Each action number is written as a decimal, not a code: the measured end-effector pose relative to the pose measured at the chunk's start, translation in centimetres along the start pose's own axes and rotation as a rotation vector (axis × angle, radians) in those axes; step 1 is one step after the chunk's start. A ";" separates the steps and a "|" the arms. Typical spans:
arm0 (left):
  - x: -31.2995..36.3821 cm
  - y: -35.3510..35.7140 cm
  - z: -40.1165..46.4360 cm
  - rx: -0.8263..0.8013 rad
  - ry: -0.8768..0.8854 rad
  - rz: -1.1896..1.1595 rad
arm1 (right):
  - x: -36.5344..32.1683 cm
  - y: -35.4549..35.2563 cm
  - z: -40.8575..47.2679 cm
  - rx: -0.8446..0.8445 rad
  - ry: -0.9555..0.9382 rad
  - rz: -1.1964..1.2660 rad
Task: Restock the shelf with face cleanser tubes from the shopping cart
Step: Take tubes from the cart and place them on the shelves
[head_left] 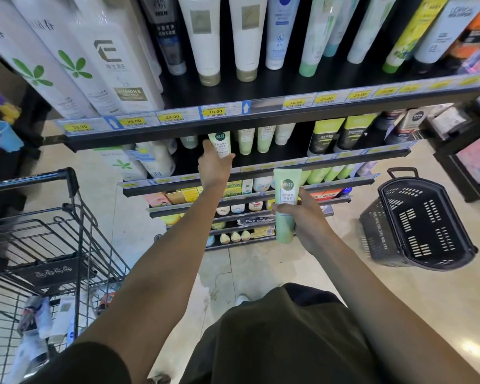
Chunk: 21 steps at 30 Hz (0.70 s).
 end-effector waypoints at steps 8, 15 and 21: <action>-0.4 0.3 0.3 -0.005 0.040 0.033 | -0.1 0.9 -0.2 0.006 -0.007 -0.009; -1.1 0.4 0.5 -0.025 0.081 0.046 | -0.1 1.4 0.5 0.043 -0.021 -0.008; -1.5 0.5 0.5 -0.063 0.081 0.082 | -0.5 2.1 1.1 0.077 -0.053 -0.033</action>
Point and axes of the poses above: each hand's wrist, its own z-axis towards the middle knuckle, its own y-axis out of the palm, x = y × z, the point moved 7 cm from there along z, towards the middle knuckle
